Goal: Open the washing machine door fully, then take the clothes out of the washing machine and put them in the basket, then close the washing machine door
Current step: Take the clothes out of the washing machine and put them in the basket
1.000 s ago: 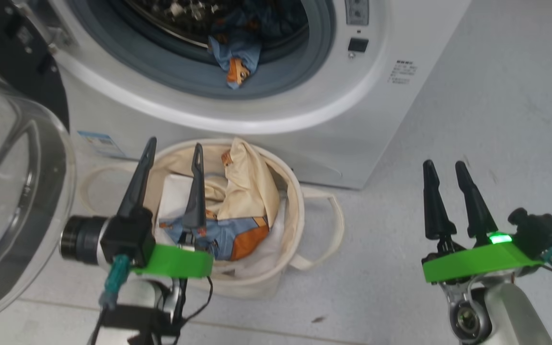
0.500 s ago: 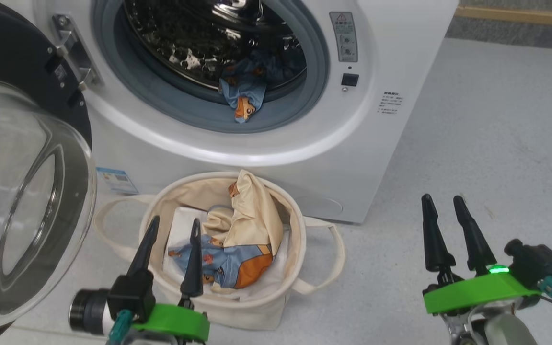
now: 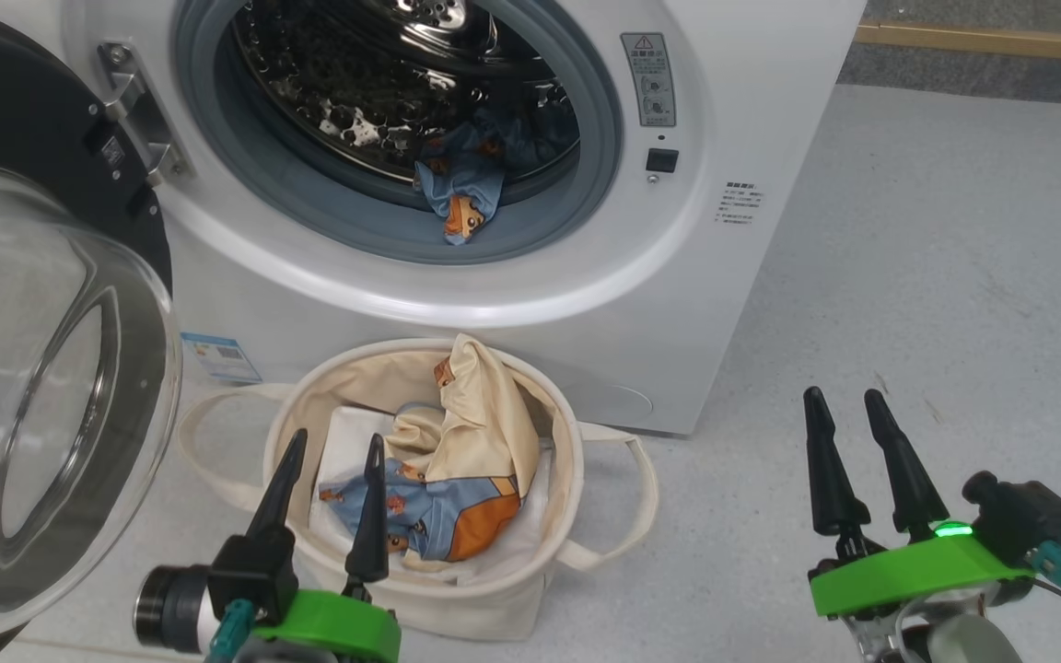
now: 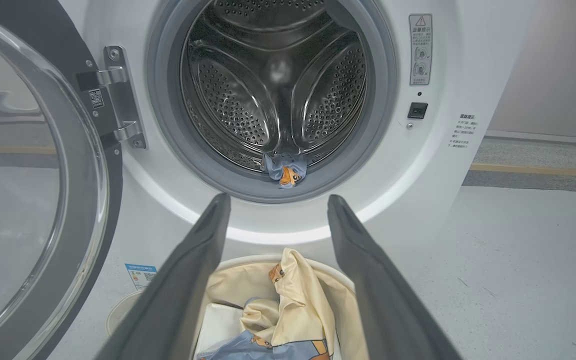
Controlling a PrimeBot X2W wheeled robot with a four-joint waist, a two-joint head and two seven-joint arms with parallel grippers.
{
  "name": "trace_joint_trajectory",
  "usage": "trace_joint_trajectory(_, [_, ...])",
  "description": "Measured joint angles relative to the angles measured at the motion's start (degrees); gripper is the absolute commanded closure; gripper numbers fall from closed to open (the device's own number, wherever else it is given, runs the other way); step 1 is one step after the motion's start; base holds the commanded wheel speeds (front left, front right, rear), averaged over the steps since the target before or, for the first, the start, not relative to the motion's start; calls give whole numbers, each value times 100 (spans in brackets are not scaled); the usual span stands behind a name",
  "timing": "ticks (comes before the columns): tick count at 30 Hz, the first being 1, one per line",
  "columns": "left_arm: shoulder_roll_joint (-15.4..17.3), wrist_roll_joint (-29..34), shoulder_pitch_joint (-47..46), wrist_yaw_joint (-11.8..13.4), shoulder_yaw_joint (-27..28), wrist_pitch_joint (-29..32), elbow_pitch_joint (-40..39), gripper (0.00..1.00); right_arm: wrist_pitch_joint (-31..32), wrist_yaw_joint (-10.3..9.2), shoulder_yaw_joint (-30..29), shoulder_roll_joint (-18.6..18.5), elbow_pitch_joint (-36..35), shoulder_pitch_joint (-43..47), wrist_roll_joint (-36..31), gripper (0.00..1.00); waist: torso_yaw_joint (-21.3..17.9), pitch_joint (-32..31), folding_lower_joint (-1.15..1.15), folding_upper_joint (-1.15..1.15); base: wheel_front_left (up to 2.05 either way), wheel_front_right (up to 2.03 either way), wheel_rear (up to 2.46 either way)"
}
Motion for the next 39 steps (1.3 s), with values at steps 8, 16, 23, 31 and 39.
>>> trace_joint_trajectory(8, [-4, 1, -2, -4, 4, 0, -11, 0, 0, 0, 3, 0, -7, -5, 1, 0, -47, 120, 0, 0, 0, 0, 0])
trace_joint_trajectory(16, [-8, -22, -187, -63, -1, 0, 0, 0, 0, 0, 49, 0, -90, -54, 42, 0, -150, 448, 0, 0, 0, 0, 0])
trace_joint_trajectory(23, [-11, -31, -1177, -348, -15, 0, 368, 0, 0, 0, 199, 0, -205, -373, 159, 0, -290, 975, 0, 0, 0, 0, 0])
trace_joint_trajectory(31, [-9, -472, -2927, -608, 278, 272, 1149, 0, 0, 0, 425, 0, -281, -781, 385, 0, -571, 1761, 0, 0, 0, 0, 0])
trace_joint_trajectory(39, [-2, -872, -4487, -659, 558, 859, 2063, 0, 0, 0, 561, 0, -350, -1241, 646, 0, -971, 2480, 0, 0, 0, 0, 0])
